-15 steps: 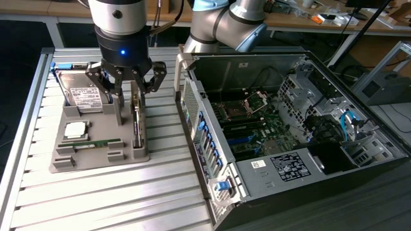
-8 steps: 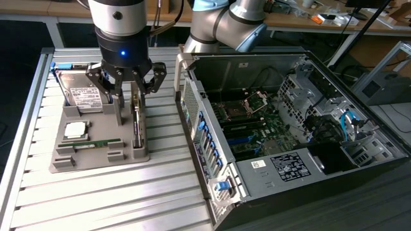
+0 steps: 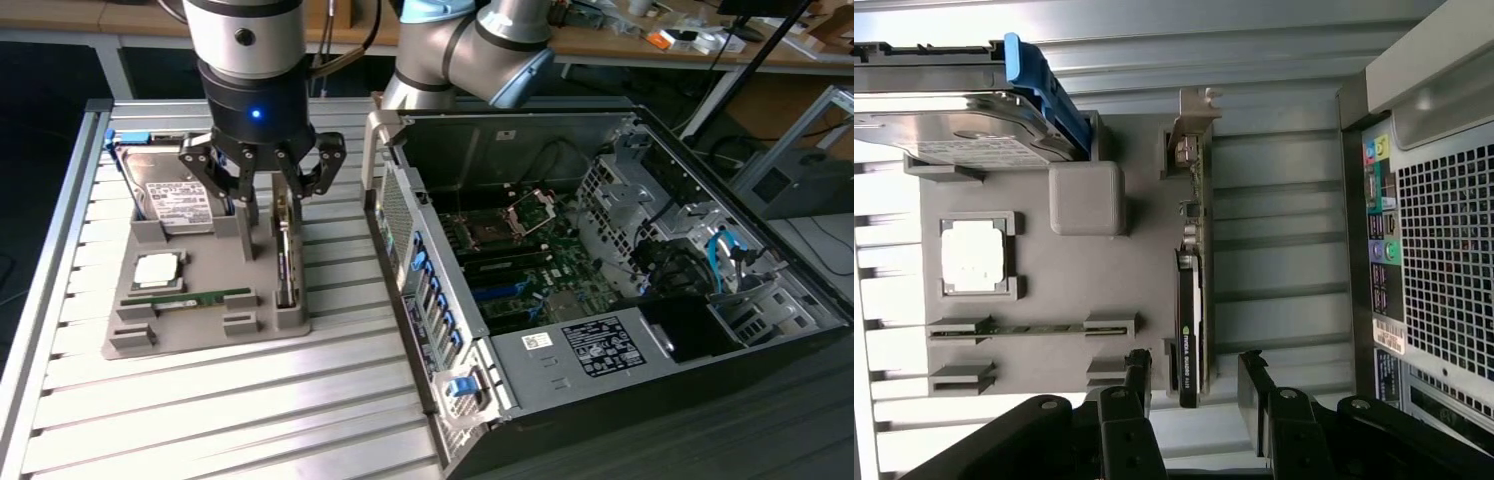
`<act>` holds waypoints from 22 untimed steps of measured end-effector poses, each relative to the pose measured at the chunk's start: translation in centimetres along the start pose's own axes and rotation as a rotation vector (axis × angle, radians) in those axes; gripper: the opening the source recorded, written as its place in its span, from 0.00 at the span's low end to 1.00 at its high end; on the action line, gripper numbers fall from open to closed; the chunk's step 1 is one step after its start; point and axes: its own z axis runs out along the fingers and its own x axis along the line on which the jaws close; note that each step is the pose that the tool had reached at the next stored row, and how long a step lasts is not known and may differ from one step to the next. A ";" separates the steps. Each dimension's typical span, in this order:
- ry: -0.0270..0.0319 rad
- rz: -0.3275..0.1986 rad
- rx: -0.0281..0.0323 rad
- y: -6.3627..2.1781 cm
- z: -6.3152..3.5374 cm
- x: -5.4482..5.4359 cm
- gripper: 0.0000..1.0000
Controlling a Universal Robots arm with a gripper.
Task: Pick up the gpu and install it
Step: 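Pick up the gpu and move the gpu toward the slot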
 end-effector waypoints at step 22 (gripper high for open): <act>-0.0002 0.000 0.0024 0.02 0.99 -0.1 0.48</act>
